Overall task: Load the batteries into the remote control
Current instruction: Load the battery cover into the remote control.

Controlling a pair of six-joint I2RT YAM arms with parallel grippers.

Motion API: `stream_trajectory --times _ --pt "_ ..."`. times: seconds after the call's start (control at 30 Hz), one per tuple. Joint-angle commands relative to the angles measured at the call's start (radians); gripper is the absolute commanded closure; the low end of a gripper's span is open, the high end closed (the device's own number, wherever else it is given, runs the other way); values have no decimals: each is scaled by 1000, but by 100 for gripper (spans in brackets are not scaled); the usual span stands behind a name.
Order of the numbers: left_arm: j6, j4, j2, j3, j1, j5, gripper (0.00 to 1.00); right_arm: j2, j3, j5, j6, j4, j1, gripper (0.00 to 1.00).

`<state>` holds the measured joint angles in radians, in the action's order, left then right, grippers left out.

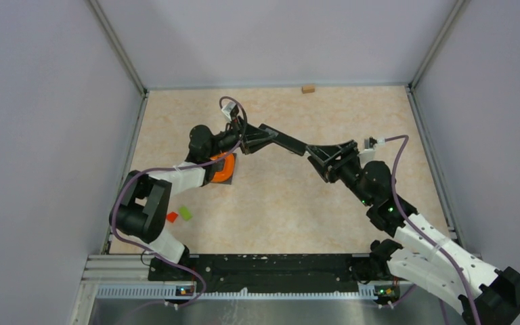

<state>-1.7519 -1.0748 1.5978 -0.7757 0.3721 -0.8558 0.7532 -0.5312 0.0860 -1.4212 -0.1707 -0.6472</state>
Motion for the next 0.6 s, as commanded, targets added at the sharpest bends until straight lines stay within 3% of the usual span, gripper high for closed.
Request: stream_trajectory --times 0.0,0.1,0.3,0.57 --pt "18 -37 -2 -2 3 -6 100 -15 -10 23 26 -2 -2 43" --pt "26 -31 -3 -4 3 -11 100 -2 -16 15 52 -10 -2 42" --pt "39 -21 -10 -3 4 -23 100 65 -62 -26 130 16 -2 30" --pt "57 -13 -27 -3 4 -32 100 149 -94 -83 185 -50 -2 29"
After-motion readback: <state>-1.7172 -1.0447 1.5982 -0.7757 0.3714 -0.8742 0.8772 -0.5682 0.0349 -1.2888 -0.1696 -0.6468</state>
